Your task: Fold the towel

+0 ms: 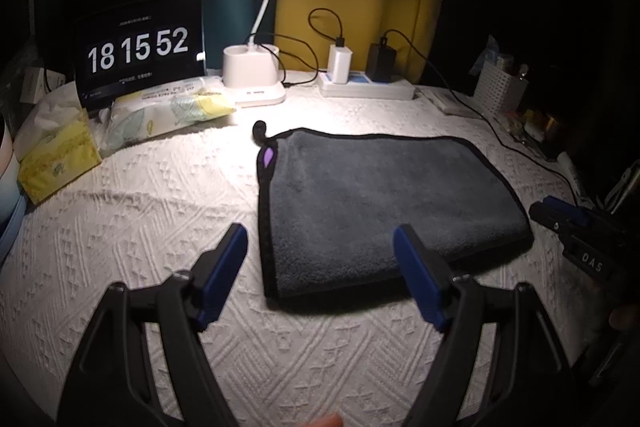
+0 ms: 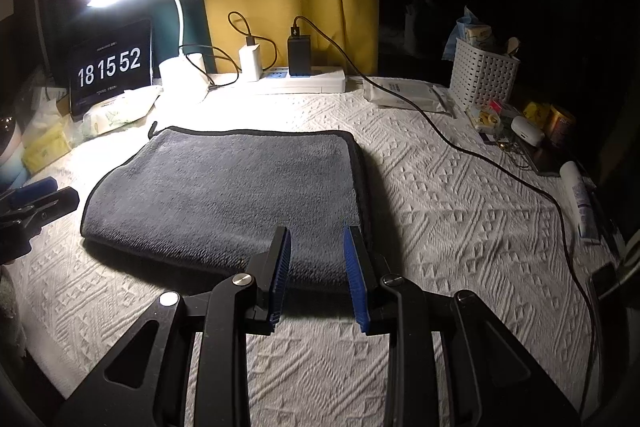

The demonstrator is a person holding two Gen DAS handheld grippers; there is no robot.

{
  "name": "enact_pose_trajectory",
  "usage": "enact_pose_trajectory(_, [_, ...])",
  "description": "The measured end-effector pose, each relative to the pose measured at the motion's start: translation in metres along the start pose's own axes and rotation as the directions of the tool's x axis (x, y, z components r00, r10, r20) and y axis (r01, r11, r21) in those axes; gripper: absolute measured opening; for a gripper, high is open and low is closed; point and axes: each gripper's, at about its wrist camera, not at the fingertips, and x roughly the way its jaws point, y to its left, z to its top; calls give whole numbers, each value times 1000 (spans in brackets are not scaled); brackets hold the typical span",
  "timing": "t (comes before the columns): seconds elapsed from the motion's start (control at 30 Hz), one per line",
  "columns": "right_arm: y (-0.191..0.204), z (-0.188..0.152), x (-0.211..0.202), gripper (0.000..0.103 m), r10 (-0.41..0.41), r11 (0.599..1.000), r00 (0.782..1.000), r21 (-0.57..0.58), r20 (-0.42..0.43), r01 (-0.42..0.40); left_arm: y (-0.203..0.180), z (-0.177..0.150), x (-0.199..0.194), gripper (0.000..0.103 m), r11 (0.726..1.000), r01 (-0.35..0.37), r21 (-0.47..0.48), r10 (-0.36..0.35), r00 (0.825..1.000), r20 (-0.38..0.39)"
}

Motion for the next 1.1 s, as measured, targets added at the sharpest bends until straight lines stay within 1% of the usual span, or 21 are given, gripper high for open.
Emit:
enact_pose_trajectory(0.57, [9,-20,-30,29,6,1000,1000,-7,29,-5,-1,-19,-35,77,1000,19,-17,-19,999,34])
enact_pose_trajectory(0.73, [10,-25,-40,29,8,1000,999,-8,40,-8,-5,-26,-44,77,1000,19,-8,-19,999,51])
enact_pose_trajectory(0.83, [11,-28,-46,29,12,1000,999,-11,45,-12,-8,-31,-51,77,999,35,-5,-34,997,62])
enact_pose_trajectory(1.1, [15,-35,-66,29,25,1000,997,-19,78,-23,-19,-39,-69,77,999,29,17,-31,995,98])
